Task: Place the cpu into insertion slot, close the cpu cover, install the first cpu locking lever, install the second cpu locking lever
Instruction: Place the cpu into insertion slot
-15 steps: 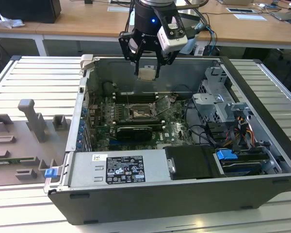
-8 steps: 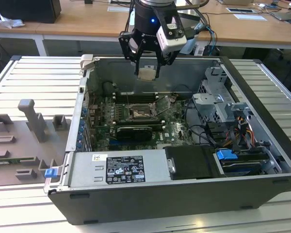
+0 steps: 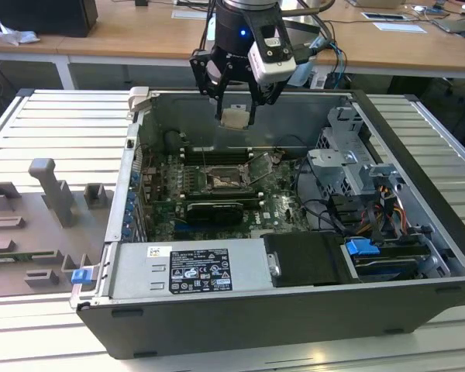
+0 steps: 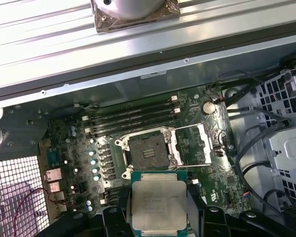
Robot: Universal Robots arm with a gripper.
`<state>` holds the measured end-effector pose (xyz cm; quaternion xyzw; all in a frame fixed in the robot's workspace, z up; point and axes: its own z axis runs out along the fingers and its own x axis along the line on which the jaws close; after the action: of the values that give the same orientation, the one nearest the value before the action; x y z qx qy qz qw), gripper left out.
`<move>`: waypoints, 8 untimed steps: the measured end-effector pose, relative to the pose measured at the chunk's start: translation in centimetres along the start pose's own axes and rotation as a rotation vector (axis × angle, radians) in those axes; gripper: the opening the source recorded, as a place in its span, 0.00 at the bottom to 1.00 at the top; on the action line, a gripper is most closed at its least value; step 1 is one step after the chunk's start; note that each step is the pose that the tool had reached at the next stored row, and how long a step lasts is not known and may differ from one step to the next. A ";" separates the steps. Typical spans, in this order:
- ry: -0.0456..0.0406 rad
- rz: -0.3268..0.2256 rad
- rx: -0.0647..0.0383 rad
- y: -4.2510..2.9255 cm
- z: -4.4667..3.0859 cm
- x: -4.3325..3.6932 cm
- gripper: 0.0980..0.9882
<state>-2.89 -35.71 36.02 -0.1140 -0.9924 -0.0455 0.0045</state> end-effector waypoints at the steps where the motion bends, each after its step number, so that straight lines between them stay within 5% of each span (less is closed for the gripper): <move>1: -0.0007 0.008 0.000 0.00 0.00 0.00 0.49; 8: -0.0037 0.041 -0.001 0.00 0.00 0.00 0.49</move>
<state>-2.89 -35.72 36.02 -0.1345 -0.9899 -0.0456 0.0036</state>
